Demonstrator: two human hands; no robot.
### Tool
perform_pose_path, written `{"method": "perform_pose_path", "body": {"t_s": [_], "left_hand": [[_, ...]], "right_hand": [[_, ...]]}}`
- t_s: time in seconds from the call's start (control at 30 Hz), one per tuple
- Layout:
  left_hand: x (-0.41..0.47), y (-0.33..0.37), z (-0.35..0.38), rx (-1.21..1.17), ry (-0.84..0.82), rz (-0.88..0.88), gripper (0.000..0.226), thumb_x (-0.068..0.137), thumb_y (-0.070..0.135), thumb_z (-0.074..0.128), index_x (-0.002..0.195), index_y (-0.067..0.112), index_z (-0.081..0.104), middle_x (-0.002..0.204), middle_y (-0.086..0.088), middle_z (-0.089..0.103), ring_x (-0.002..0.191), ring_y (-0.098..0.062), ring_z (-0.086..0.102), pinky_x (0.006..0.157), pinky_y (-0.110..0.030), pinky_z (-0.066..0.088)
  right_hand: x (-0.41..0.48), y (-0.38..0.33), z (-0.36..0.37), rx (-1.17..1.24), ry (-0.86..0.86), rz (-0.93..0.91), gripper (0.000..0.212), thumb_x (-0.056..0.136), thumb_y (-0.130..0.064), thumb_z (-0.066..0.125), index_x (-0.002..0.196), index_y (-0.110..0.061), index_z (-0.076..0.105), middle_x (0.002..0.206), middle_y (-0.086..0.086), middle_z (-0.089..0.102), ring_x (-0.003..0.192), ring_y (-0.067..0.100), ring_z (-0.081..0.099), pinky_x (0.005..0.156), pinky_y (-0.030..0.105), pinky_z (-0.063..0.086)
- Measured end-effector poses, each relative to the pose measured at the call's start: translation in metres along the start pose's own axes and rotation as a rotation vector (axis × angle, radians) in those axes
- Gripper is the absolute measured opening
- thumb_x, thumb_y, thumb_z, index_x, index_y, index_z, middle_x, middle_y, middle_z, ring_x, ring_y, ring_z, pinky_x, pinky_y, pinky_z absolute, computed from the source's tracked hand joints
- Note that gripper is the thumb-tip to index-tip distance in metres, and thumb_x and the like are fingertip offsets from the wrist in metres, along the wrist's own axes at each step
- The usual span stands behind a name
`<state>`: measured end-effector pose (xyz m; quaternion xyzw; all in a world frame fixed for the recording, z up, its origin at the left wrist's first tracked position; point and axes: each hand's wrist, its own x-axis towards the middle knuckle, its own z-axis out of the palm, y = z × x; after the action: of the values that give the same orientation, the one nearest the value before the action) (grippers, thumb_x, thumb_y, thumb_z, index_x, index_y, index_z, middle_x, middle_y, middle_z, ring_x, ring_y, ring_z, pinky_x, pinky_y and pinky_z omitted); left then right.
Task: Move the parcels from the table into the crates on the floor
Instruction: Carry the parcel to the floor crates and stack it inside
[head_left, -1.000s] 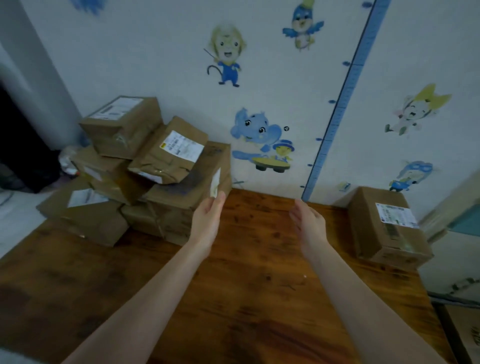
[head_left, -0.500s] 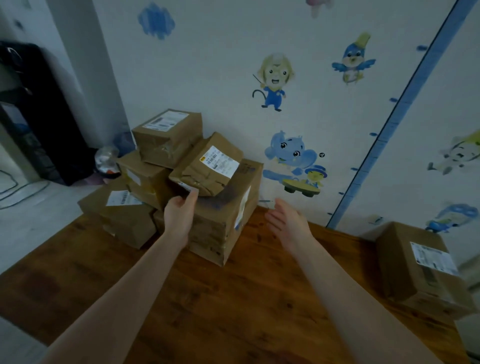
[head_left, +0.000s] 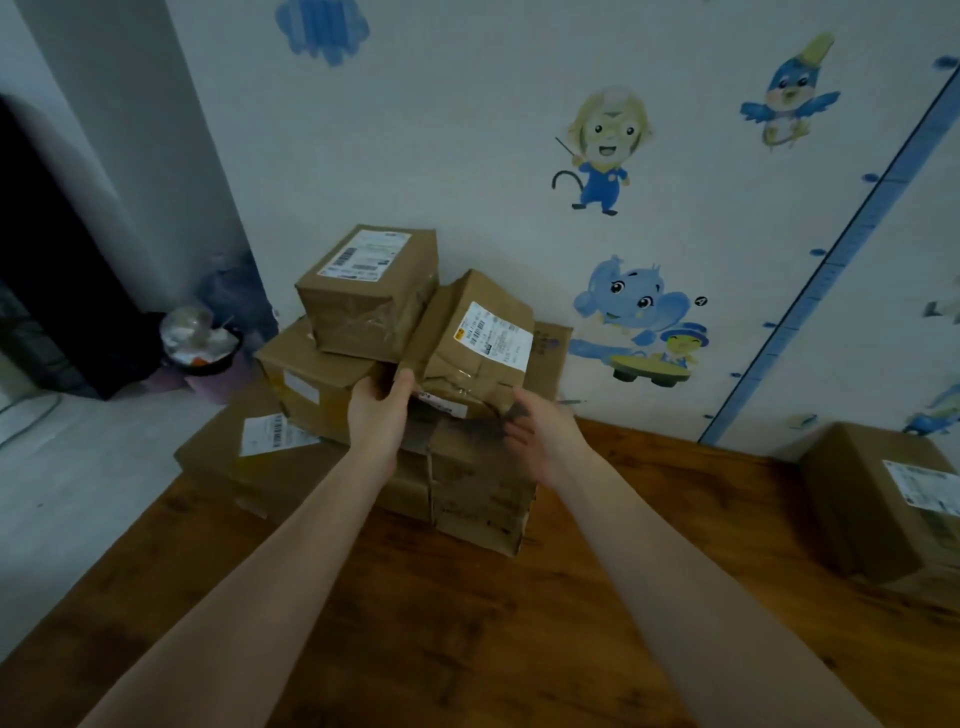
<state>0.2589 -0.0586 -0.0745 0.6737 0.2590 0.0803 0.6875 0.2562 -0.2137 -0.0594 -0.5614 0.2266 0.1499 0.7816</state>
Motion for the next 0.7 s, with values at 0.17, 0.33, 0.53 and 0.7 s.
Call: {"method": "perform_pose_path", "body": {"t_s": [0.17,0.33,0.53,0.7], "left_hand": [[0.016,-0.004,0.001,-0.015,-0.072,-0.057,0.050,0.090,0.039,0.060,0.128,0.007,0.051,0.113,-0.005,0.061,0.106,-0.020,0.058,0.098,-0.041,0.047],[0.013,0.000,0.015,-0.100,-0.116,-0.092,0.036,0.095,0.032,0.055,0.122,0.009,0.053,0.103,-0.003,0.056,0.089,-0.014,0.053,0.080,-0.031,0.045],[0.002,0.013,0.023,-0.310,-0.120,-0.227,0.042,0.094,0.016,0.056,0.131,0.000,0.043,0.103,-0.013,0.060,0.079,-0.016,0.061,0.067,-0.026,0.051],[-0.016,0.014,0.033,-0.367,-0.144,-0.258,0.037,0.093,0.005,0.055,0.128,-0.002,0.047,0.114,-0.021,0.061,0.088,-0.022,0.065,0.078,-0.030,0.055]], "right_hand": [[0.005,0.004,0.005,0.003,0.009,0.013,0.045,0.091,-0.022,0.061,0.133,-0.014,0.048,0.129,0.008,0.057,0.120,0.027,0.052,0.097,0.040,0.045],[0.003,0.001,0.003,-0.023,0.058,-0.004,0.034,0.090,-0.026,0.061,0.121,-0.012,0.058,0.108,0.009,0.067,0.094,0.022,0.064,0.065,0.031,0.047],[0.002,-0.007,-0.008,0.009,0.071,-0.030,0.038,0.088,-0.024,0.065,0.123,-0.010,0.057,0.106,0.012,0.067,0.094,0.024,0.065,0.076,0.032,0.053],[-0.005,-0.011,-0.026,0.037,0.090,-0.057,0.042,0.088,-0.024,0.065,0.125,-0.007,0.055,0.113,0.015,0.064,0.098,0.027,0.063,0.078,0.035,0.054]]}}
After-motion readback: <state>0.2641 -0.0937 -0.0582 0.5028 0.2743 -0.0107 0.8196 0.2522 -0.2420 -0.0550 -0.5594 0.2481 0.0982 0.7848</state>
